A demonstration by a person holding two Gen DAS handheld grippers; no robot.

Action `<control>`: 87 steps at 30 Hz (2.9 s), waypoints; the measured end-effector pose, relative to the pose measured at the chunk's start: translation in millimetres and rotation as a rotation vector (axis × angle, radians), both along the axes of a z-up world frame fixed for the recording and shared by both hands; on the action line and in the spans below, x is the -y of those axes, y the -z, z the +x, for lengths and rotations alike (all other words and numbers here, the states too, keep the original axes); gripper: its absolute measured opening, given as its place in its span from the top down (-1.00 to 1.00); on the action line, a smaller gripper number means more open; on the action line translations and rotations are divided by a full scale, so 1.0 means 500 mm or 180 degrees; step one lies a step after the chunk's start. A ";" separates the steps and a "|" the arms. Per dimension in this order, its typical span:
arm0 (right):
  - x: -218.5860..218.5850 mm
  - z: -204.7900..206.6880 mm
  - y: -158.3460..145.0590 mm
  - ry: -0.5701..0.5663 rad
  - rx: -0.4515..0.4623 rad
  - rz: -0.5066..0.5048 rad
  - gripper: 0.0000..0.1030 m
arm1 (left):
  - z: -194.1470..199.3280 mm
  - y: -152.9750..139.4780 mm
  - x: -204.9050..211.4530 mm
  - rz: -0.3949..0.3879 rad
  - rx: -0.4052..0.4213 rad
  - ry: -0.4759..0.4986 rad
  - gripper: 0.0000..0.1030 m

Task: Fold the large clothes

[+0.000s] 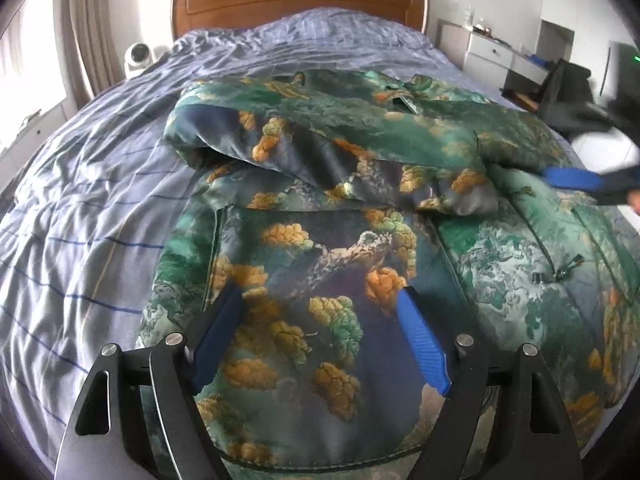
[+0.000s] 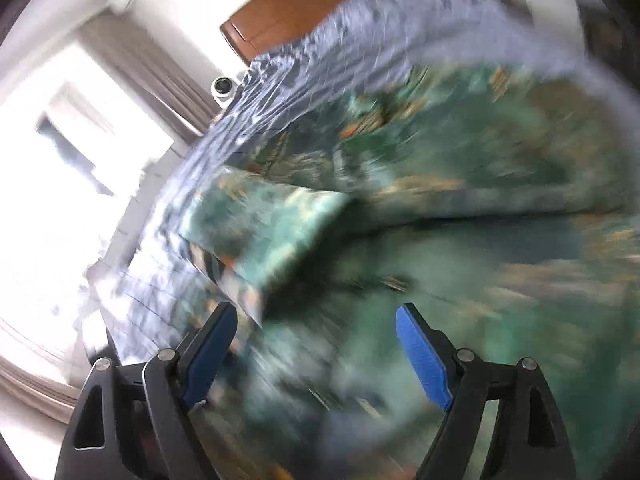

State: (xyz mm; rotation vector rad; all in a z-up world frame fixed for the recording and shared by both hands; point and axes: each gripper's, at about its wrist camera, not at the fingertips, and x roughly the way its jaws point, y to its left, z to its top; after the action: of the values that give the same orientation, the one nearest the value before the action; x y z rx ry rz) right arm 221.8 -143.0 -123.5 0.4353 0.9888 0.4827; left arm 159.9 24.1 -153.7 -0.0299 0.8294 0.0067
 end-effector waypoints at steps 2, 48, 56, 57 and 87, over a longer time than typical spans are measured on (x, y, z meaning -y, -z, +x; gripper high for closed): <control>-0.025 0.057 0.040 0.0072 -0.0242 0.0229 -0.62 | -0.003 0.000 -0.001 -0.0031 0.0008 -0.0012 -0.58; -0.065 0.323 -0.020 0.0279 0.0714 -0.1734 0.08 | -0.040 0.012 -0.008 -0.0241 -0.0025 -0.0013 -0.71; -0.137 0.287 0.004 -0.0441 0.0738 -0.1563 0.08 | -0.038 0.010 -0.007 -0.0232 -0.0098 0.0008 -0.73; -0.142 0.294 0.033 -0.0475 0.0589 -0.1632 0.08 | -0.039 0.010 -0.006 -0.0212 -0.0117 0.0034 -0.74; -0.127 0.290 0.109 -0.0384 0.0567 -0.1499 0.08 | 0.426 0.027 -0.073 -0.0046 -0.0429 -0.0114 -0.76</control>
State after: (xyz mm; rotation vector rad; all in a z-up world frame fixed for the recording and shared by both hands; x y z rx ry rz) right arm 366.6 -79.7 -178.1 -0.0891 0.9231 0.3733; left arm 372.8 60.6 -167.1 -0.0584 0.9636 0.0367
